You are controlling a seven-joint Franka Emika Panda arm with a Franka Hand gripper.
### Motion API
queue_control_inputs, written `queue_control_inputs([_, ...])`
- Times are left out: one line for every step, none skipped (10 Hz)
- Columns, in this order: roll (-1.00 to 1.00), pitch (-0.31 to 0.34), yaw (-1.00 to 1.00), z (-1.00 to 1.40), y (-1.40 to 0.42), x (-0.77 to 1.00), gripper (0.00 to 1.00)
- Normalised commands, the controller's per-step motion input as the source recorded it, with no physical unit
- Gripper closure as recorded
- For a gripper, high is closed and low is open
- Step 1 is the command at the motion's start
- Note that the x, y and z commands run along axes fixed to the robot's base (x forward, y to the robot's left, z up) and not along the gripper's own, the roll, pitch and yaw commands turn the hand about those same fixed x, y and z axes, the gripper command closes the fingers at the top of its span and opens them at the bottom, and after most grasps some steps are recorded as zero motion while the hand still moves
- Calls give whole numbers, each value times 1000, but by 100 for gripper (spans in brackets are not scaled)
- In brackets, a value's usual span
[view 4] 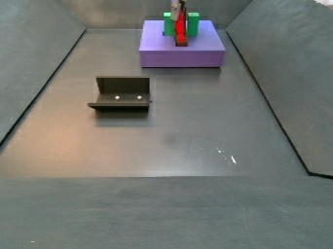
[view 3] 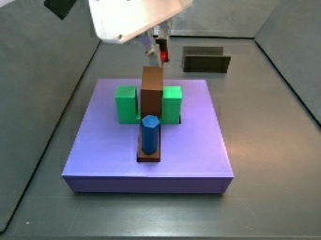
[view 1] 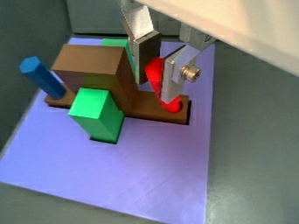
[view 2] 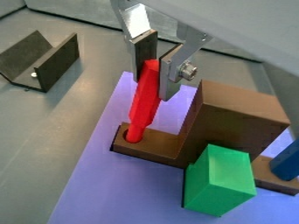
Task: Pick up the red object. Move up. Place the red object on the fixture. Regrasp the red object. Move to above the board. Insert the red object.
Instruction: Insert the red object.
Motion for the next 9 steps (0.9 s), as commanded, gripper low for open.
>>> queue_control_inputs([357,53,0,-151,69,-94,100])
queue_control_inputs([226,20,0,-86,231,-243,100])
queue_control_inputs([133,6,0,-77,303,-277,100])
queue_control_inputs([111,0,0,-71,163,-191,100])
queue_control_inputs([81,0,0,-91,77,-71,100])
queue_control_inputs([134,3,11,-97,-57,31,100])
queue_control_inputs([167,43,100,-86,-271,183,100])
queue_control_inputs([153,46,103,-100,-274,214,100])
queue_control_inputs([107,20,63,-131,-154,177,100])
